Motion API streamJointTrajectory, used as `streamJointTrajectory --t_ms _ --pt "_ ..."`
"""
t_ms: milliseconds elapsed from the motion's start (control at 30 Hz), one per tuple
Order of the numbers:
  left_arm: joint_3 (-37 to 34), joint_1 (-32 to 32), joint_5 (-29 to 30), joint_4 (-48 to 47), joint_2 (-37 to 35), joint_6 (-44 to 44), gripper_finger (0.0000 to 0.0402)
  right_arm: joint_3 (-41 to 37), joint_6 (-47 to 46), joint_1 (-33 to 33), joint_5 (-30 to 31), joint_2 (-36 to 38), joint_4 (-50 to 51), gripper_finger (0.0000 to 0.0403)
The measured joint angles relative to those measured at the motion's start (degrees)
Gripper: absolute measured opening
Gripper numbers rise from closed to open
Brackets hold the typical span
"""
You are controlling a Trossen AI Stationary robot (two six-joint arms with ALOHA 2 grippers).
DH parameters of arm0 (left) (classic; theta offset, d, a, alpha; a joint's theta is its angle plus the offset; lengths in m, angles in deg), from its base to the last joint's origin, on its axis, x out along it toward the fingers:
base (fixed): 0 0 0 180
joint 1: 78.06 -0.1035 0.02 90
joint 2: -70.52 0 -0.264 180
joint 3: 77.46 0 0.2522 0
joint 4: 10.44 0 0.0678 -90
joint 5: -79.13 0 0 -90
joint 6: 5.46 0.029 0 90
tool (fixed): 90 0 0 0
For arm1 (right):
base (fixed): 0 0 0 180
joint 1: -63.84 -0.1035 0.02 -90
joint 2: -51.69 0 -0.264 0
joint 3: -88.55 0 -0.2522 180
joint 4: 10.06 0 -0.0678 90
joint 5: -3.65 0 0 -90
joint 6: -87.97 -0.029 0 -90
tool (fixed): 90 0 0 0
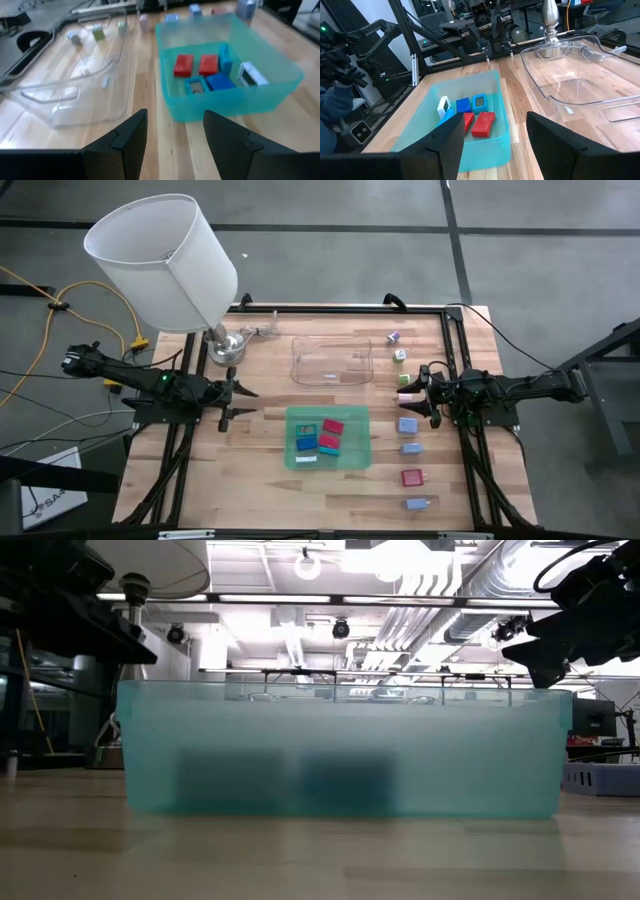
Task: Pick & Place Office items
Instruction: Put the bottom purple charger adapter into transparent bin
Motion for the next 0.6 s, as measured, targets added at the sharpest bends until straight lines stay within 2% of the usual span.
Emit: streamJointTrajectory --t_ms 267,467,600 --pt "0.0 -1.8 -0.1 0.2 0.3 2.9 0.0186 0.0 0.0 0.0 0.0 0.0 0.0 0.0201" --pt "0.0 -2.6 -0.4 0.6 -4.0 5.2 0.0186 0.0 0.0 0.0 0.0 0.0 0.0 0.0201" --pt "-0.6 -3.6 -2.8 0.9 -7.5 5.7 0.0186 0.0 0.0 0.0 0.0 0.0 0.0 0.0201"
